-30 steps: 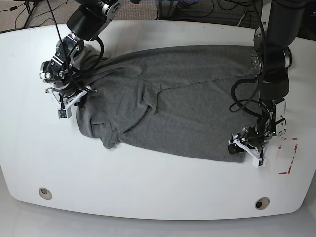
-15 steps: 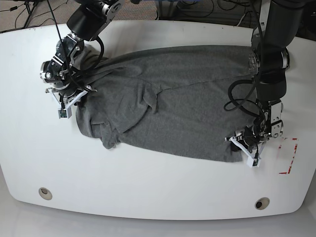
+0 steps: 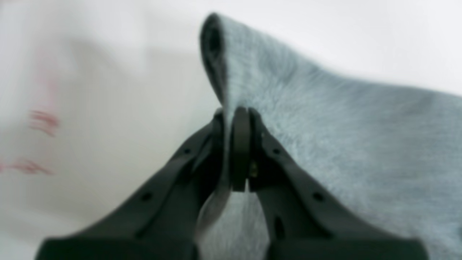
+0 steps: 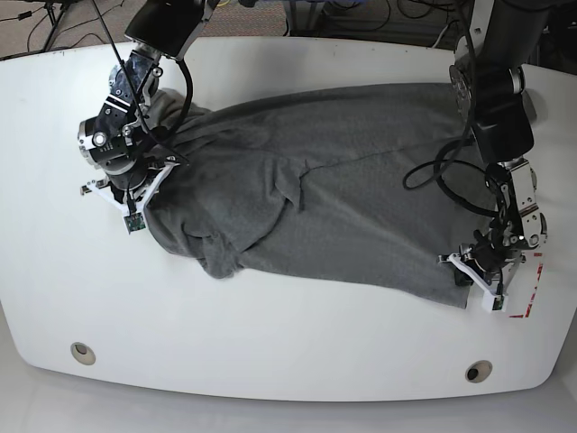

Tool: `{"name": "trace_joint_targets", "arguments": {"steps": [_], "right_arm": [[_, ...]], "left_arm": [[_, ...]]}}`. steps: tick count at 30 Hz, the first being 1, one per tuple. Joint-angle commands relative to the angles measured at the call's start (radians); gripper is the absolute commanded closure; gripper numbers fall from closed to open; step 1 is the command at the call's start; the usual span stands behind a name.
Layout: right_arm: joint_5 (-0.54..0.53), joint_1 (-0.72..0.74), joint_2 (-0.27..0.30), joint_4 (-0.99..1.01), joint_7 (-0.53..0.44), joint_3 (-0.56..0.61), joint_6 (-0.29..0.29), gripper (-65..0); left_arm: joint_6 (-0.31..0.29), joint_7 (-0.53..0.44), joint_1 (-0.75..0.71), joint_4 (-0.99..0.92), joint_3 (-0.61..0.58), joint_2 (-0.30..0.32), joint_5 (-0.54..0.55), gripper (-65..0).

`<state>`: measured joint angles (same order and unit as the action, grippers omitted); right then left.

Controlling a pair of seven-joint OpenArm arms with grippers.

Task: Layout the t-shirt on the table in an organized manner, then fold the t-shirt properly
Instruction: 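Lift the shirt high with both grippers, pulling it taut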

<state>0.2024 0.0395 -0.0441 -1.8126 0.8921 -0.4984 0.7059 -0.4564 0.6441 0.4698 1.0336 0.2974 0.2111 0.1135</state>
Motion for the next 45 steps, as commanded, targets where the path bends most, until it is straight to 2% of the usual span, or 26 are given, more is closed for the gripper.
{"name": "trace_joint_targets", "arguments": {"steps": [1, 3, 8, 13, 18, 21, 26, 33, 41, 45], "right_arm": [[-0.002, 0.021, 0.01, -0.066, 0.002, 0.008, -0.008, 0.0], [-0.002, 0.029, 0.013, -0.075, 0.002, 0.01, -0.008, 0.0], [-0.002, 0.067, 0.06, -0.077, 0.003, 0.031, -0.008, 0.0], [-0.002, 0.116, 0.117, -0.085, 0.003, 0.089, -0.008, 0.0], [-0.002, 0.21, 0.191, -0.085, 0.006, 0.143, -0.008, 0.0], [-0.002, 0.297, 0.238, -0.085, 0.02, 0.174, -0.008, 0.0], [-0.007, 0.475, 0.324, -0.079, 0.111, 0.229, -0.008, 0.0], [-0.011, 0.753, 0.425, -0.075, 0.166, 0.358, -0.008, -0.2], [-0.007, 1.031, 0.461, -0.04, 0.233, 0.491, -0.008, -0.2], [-0.007, 1.077, 0.461, -0.042, 0.255, 0.499, -0.008, -0.2]], "left_arm": [[-0.002, 0.0, 0.017, 0.113, 0.003, 0.023, 0.016, -0.3], [-0.002, 0.021, 0.01, 0.161, 0.003, 0.023, 0.016, -0.3], [-0.002, 0.059, 0.007, 0.271, 0.003, 0.023, 0.016, -0.3], [-0.002, 0.081, 0.025, 0.38, 0.01, 0.021, 0.016, -0.1], [0.0, 0.135, 0.102, 0.492, 0.042, 0.018, 0.016, -0.1], [0.0, 0.187, 0.182, 0.546, 0.059, 0.018, 0.016, -0.1], [0.0, 0.248, 0.326, 0.591, 0.079, 0.02, 0.016, -0.1], [0.003, 0.259, 0.557, 0.586, 0.079, 0.024, 0.012, -0.1], [0.003, 0.285, 0.751, 0.52, 0.061, 0.024, 0.013, -0.3], [0.003, 0.325, 0.775, 0.544, 0.067, 0.04, 0.015, -0.3]]}}
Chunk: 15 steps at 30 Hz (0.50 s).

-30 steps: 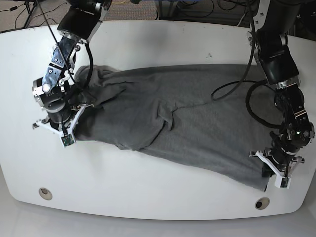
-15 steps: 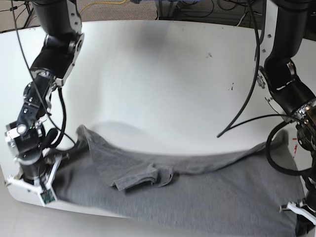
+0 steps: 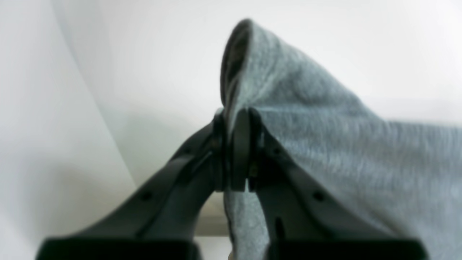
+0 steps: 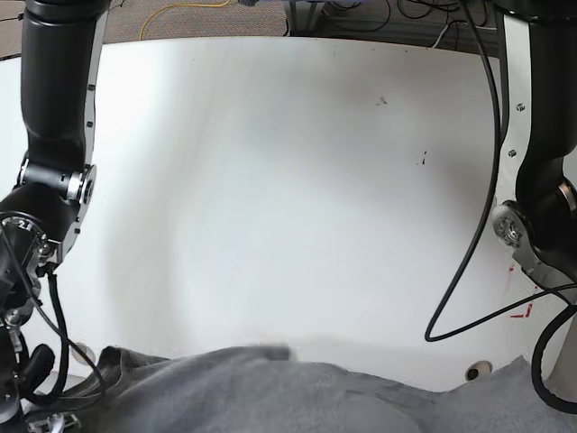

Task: Layout the t-shirt on the table in an organized manner, then fold the t-shirt properly
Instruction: 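Lift the shirt high with both grippers, pulling it taut, then swing the shirt down and drag its edge away from the hem with both grippers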

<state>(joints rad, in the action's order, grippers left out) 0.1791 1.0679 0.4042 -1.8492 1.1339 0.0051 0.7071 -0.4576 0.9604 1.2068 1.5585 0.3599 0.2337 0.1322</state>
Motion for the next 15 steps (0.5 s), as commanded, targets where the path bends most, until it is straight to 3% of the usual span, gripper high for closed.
{"name": "trace_joint_targets", "arguments": {"steps": [1, 8, 15], "right_arm": [[0.017, 0.056, 0.012, -0.01, 0.019, -0.004, -0.009, -0.2], [0.018, 0.001, 0.014, -0.079, 0.062, -0.007, -0.009, -0.2], [0.015, -0.206, 0.026, -0.183, 0.111, -0.032, -0.009, -0.2]], "left_arm": [[0.004, 0.016, 0.044, 0.027, 0.004, 0.019, -0.004, -0.4], [0.001, 0.018, 0.012, 0.038, 0.011, 0.023, -0.003, -0.4], [-0.022, 0.018, -0.16, 0.098, 0.011, 0.042, 0.03, -0.4]]}}
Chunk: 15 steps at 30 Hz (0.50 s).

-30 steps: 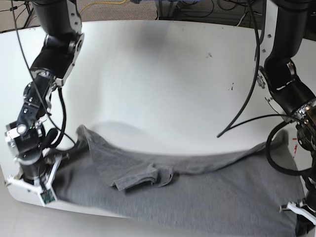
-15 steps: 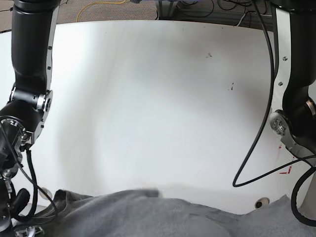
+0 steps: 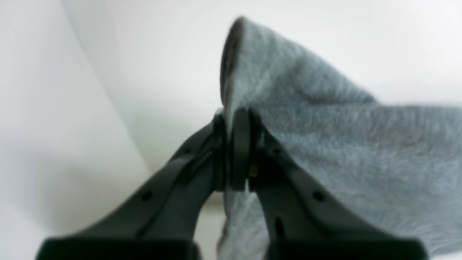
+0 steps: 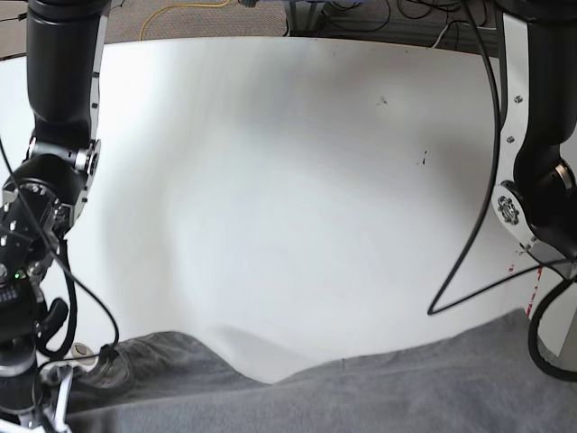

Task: Layout the t-shirt on the table in an organized manner, then fold the t-shirt properly
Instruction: 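Swing the shirt down and drag its edge away from the hem with both grippers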

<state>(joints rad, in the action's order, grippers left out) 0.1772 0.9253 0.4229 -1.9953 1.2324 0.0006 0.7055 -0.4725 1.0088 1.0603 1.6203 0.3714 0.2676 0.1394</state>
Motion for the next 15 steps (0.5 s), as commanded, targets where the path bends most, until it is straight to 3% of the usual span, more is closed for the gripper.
{"name": "trace_joint_targets", "arguments": {"steps": [1, 15], "right_arm": [[0.015, -0.093, 0.006, -0.04, 0.014, -0.046, -0.007, -0.2], [0.014, -0.622, -0.143, -0.04, 0.011, -0.388, -0.007, -0.2]], "left_arm": [[-0.009, -0.031, -0.038, 0.044, -0.001, 0.008, 0.032, -0.4], [-0.01, -0.029, -0.596, 0.24, 0.091, 0.006, 0.142, -0.3]]}}
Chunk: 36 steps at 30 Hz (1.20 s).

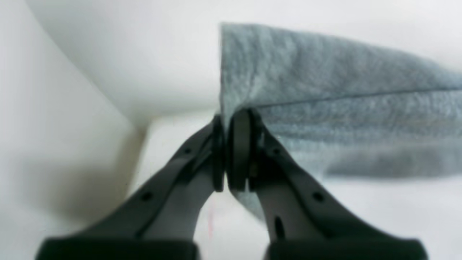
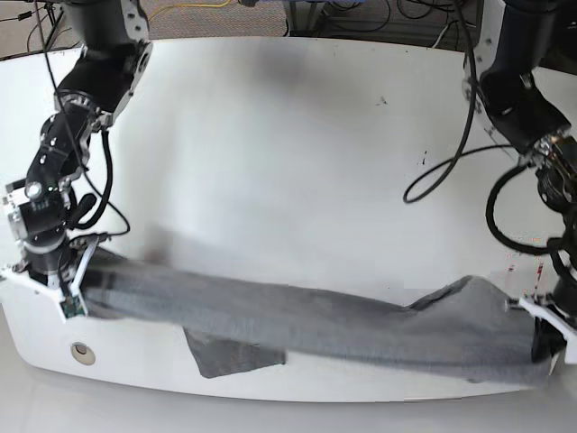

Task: Layout the t-shirt on the table in an organized manner, then fold the t-shirt properly
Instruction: 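Swing the shirt down and drag its edge away from the hem with both grippers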

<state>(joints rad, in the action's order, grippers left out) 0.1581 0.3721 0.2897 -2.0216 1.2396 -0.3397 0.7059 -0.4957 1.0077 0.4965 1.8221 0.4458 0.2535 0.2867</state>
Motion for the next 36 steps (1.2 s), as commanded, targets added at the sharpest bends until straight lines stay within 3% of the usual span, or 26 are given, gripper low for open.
{"name": "trace_joint_targets", "arguments": {"steps": [1, 8, 19, 27, 36], "right_arm": [[0.033, -0.092, -0.017, -0.014, 0.004, -0.062, -0.008, -0.2], [0.033, -0.299, -0.1, -0.014, -0.033, -0.147, -0.008, -0.2], [0.033, -0.465, -0.113, -0.014, -0.065, -0.158, -0.008, -0.2], [0.033, -0.509, -0.131, -0.012, -0.067, -0.158, -0.008, -0.2], [0.033, -0.523, -0.154, -0.011, -0.067, -0.154, -0.008, -0.2]], "left_arm": [[0.013, -0.028, -0.065, 0.044, 0.026, 0.02, 0.001, -0.3], [0.013, -0.028, -0.319, 0.066, 0.104, 0.019, 0.07, -0.3], [0.01, -0.028, -0.576, 0.064, 0.201, 0.043, 0.119, -0.3], [-0.039, -0.031, -0.684, 0.058, 0.21, 0.046, 0.113, -0.3], [-0.045, -0.031, -0.706, 0.031, 0.221, 0.043, 0.111, -0.4]]}}
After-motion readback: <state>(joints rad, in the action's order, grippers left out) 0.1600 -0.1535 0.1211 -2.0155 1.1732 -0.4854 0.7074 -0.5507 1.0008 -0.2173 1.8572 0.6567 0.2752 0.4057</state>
